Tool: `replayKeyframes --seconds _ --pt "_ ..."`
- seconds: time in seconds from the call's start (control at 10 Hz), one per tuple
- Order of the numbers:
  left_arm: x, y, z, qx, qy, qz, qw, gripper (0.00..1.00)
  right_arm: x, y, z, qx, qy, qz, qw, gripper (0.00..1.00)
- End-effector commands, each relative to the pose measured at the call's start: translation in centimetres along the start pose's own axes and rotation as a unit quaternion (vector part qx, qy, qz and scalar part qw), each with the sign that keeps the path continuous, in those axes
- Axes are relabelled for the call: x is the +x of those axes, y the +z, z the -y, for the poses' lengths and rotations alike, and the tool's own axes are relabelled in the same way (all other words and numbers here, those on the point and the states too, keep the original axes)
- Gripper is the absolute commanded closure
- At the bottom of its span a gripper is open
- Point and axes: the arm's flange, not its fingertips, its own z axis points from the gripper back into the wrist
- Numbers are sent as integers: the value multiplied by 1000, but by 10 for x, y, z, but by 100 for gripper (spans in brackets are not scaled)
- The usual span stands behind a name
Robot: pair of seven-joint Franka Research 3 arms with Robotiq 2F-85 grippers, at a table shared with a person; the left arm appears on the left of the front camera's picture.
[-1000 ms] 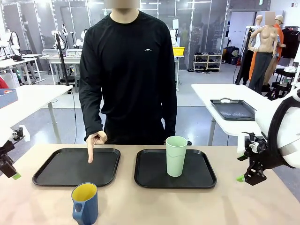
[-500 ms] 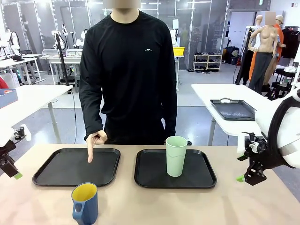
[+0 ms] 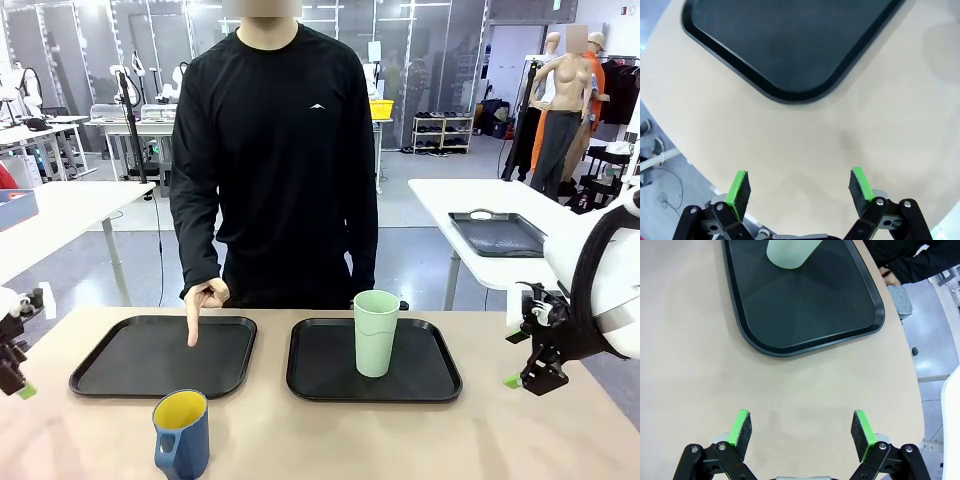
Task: Sort and store the cups by type.
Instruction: Pick up the Handle plastic cup and place it into the empty Flat Tray.
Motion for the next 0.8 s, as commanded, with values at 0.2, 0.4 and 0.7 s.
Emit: replayKeyframes --seconds 0.2,0.4,0.7 --pt "-56 -25 67 -20 -61 14 998 0 0 -2 0 -6 -3 -2 1000 0" --pt "-71 -27 86 -45 -97 40 993 0 0 -2 0 -6 -3 -2 1000 0" --pt "-93 -24 110 -96 -154 84 980 0 0 -2 0 -6 -3 -2 1000 0"
